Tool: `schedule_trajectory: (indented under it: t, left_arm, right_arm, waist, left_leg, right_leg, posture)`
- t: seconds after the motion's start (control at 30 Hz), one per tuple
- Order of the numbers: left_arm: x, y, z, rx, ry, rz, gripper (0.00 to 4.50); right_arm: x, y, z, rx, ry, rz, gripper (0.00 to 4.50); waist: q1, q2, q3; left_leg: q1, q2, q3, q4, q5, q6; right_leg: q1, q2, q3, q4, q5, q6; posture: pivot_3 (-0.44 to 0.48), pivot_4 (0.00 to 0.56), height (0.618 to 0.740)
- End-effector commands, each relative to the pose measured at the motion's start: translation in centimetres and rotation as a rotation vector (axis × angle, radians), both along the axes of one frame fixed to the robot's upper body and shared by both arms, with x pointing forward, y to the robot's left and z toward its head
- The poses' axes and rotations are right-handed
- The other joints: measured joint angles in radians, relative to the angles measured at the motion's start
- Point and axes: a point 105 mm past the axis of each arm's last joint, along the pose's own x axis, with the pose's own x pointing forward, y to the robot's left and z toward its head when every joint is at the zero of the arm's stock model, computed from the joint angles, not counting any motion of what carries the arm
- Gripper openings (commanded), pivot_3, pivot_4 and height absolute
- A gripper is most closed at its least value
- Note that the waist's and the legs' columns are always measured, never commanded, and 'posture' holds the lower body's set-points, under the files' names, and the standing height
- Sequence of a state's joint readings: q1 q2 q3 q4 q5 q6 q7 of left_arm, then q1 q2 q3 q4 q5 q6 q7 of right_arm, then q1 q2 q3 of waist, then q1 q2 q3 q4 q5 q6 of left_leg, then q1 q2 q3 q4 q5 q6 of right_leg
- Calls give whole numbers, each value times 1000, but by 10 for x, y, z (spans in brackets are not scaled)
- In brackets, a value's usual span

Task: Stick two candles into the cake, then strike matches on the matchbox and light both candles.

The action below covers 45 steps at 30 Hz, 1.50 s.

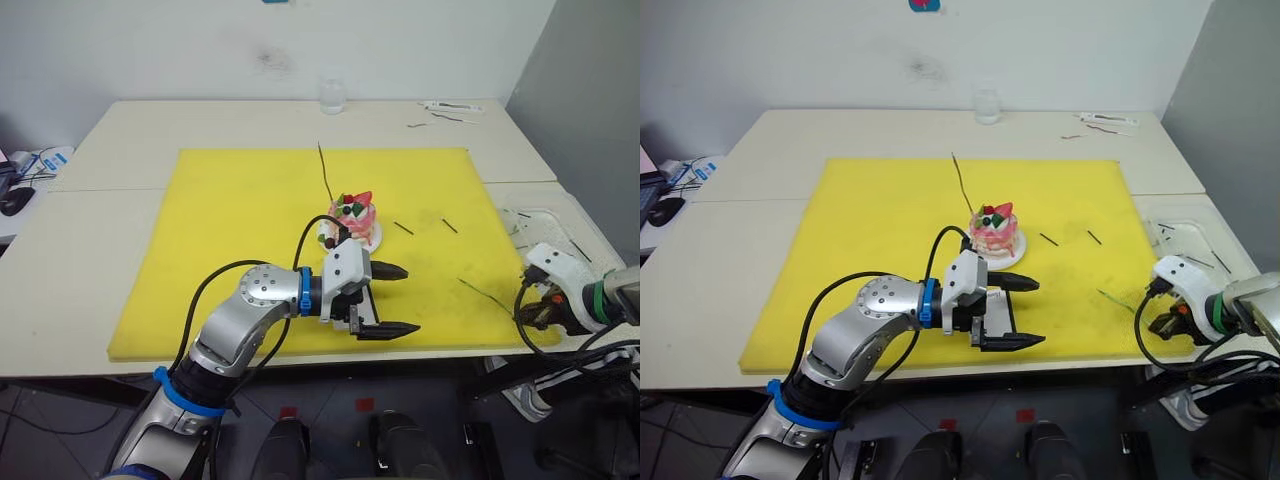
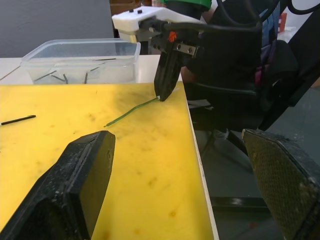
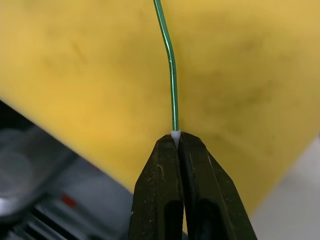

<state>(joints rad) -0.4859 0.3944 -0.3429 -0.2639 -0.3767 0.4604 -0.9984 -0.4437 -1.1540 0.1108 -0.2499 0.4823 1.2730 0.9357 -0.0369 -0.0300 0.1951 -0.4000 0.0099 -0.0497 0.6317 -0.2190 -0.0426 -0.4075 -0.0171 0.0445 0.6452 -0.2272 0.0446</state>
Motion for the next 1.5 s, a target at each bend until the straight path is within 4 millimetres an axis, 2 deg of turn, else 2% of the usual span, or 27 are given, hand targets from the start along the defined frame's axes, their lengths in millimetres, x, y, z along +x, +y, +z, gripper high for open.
schedule_trajectory:
  t: [0.03,0.2,0.23,0.33,0.43,0.53,0.77,1.2,1.5]
  left_arm:
    - [0,7,17,-61,10,6,4500]
    - [12,28,40,-171,74,133,4500]
    - [15,32,43,-195,85,171,4500]
    - [21,47,48,-219,96,262,4500]
    - [28,65,48,-213,92,362,4500]
    - [30,78,42,-190,72,442,4500]
    - [33,86,44,-203,52,527,4500]
    - [32,87,46,-184,38,538,4500]
    - [32,91,47,-167,30,533,4500]
  right_arm:
    - [28,37,52,218,-228,53,46]
    - [69,83,110,534,-631,27,46]
    - [75,89,116,570,-718,10,46]
    - [82,109,119,665,-850,-17,46]
    - [88,130,116,745,-966,-43,46]
    - [95,145,104,772,-1019,-56,46]
    - [107,164,86,808,-1049,-75,46]
    - [112,168,66,848,-1022,-130,46]
    - [105,177,60,883,-990,-132,46]
  waist:
    - [-4,0,0]
    - [-9,0,0]
    - [-9,0,0]
    - [-2,0,0]
    - [3,0,0]
    - [3,0,0]
    - [5,0,0]
    - [4,0,0]
    - [4,0,0]
  left_leg:
    - [1,0,0,0,0,0]
    - [0,2,-3,1,0,0]
    - [0,2,-3,0,0,0]
    - [-2,2,-3,-1,0,0]
    - [-2,1,-2,-2,0,0]
    - [-2,2,-1,-2,0,0]
    - [0,2,-1,-1,0,0]
    - [0,2,-2,-2,0,0]
    - [0,2,-2,-2,0,0]
  right_leg:
    - [0,0,0,1,0,0]
    - [0,4,-2,1,2,1]
    - [0,4,-1,1,2,2]
    - [-1,3,-1,0,2,2]
    - [-2,2,0,0,2,2]
    - [-3,2,0,1,2,2]
    - [-1,2,0,2,3,1]
    - [-1,3,0,2,2,0]
    - [-1,3,0,2,2,0]
  posture:
    - [0,150,740]
    - [0,150,740]
    - [0,150,740]
    - [0,150,740]
    - [0,150,740]
    - [0,150,740]
    - [0,150,740]
    - [0,150,740]
    - [0,150,740]
